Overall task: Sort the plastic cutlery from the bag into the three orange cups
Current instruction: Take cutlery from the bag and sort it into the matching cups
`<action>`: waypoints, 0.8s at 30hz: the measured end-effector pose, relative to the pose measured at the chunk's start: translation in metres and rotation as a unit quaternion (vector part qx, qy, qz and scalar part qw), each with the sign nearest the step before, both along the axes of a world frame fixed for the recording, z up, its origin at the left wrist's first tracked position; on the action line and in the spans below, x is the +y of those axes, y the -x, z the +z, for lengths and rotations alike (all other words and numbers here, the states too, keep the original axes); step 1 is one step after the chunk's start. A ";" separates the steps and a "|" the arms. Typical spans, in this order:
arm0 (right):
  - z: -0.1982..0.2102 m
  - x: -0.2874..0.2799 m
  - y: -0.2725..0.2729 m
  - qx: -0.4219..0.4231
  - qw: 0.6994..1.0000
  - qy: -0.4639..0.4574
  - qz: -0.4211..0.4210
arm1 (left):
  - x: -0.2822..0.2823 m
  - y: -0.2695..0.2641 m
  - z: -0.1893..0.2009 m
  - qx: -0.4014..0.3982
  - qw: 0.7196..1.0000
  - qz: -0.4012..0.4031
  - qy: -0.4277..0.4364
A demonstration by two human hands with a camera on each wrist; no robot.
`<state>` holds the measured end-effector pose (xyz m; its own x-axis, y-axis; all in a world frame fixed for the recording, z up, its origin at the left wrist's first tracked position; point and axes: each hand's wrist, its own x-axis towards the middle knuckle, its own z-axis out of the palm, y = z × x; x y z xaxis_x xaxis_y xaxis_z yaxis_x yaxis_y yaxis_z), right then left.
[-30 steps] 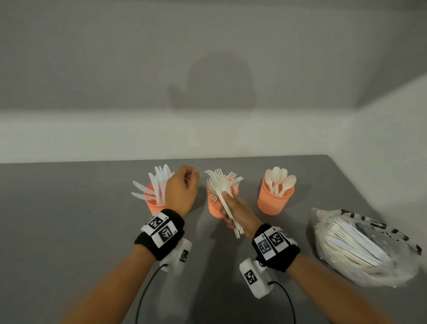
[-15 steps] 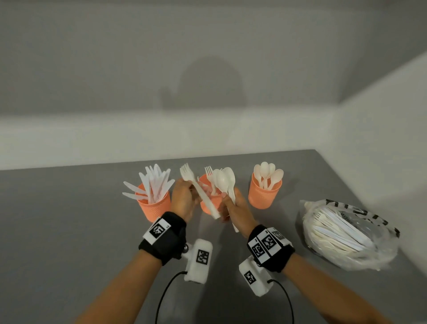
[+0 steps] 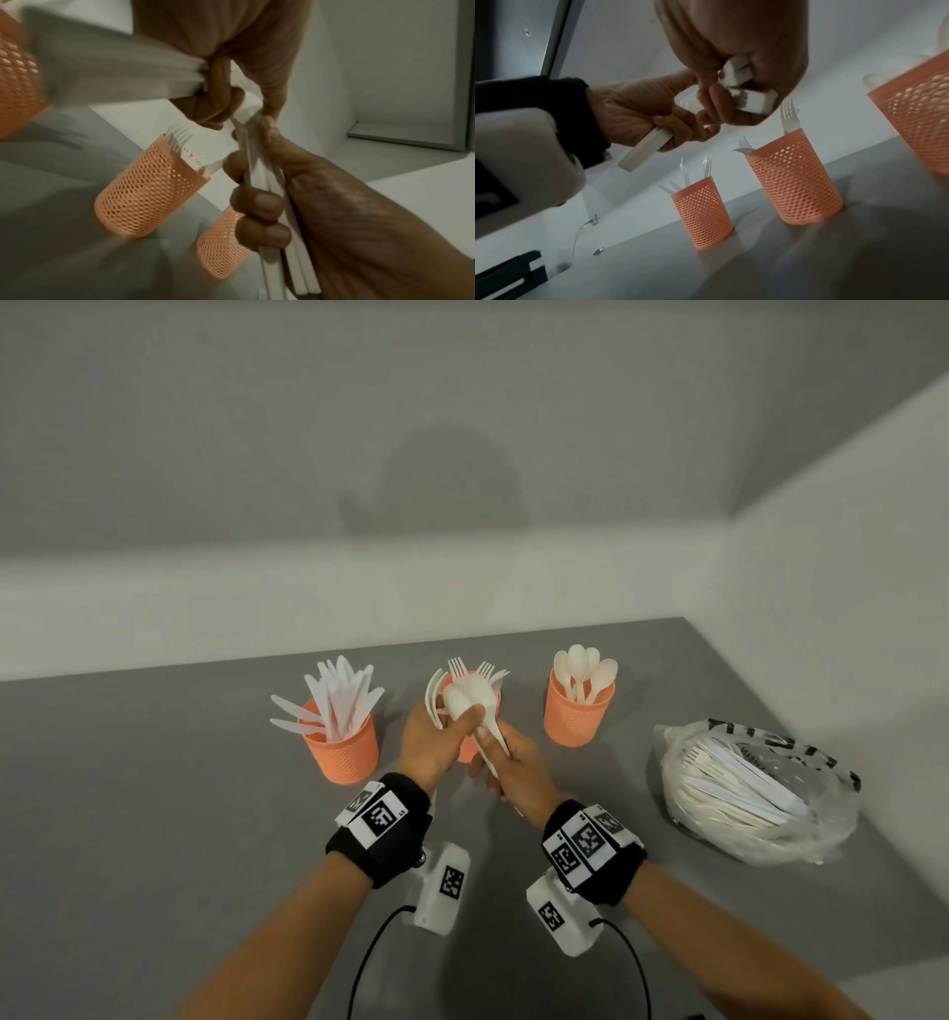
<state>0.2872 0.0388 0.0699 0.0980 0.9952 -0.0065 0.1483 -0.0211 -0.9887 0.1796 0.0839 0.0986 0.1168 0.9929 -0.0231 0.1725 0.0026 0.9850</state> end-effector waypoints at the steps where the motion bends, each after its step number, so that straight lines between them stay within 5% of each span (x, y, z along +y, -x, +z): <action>1: 0.000 -0.003 0.000 0.014 1.000 0.012 0.002 | -0.001 0.000 -0.001 -0.001 1.000 -0.001 -0.002; 8: -0.002 -0.020 -0.006 0.100 0.991 0.087 0.033 | -0.007 0.009 -0.005 -0.077 0.992 -0.040 0.088; 16: 0.002 -0.021 -0.018 0.151 0.975 0.150 0.067 | -0.013 -0.003 0.000 -0.073 0.991 -0.056 0.098; 24: 0.013 0.001 -0.049 0.091 0.989 0.105 -0.046 | -0.003 -0.046 0.008 -0.076 0.994 0.011 0.075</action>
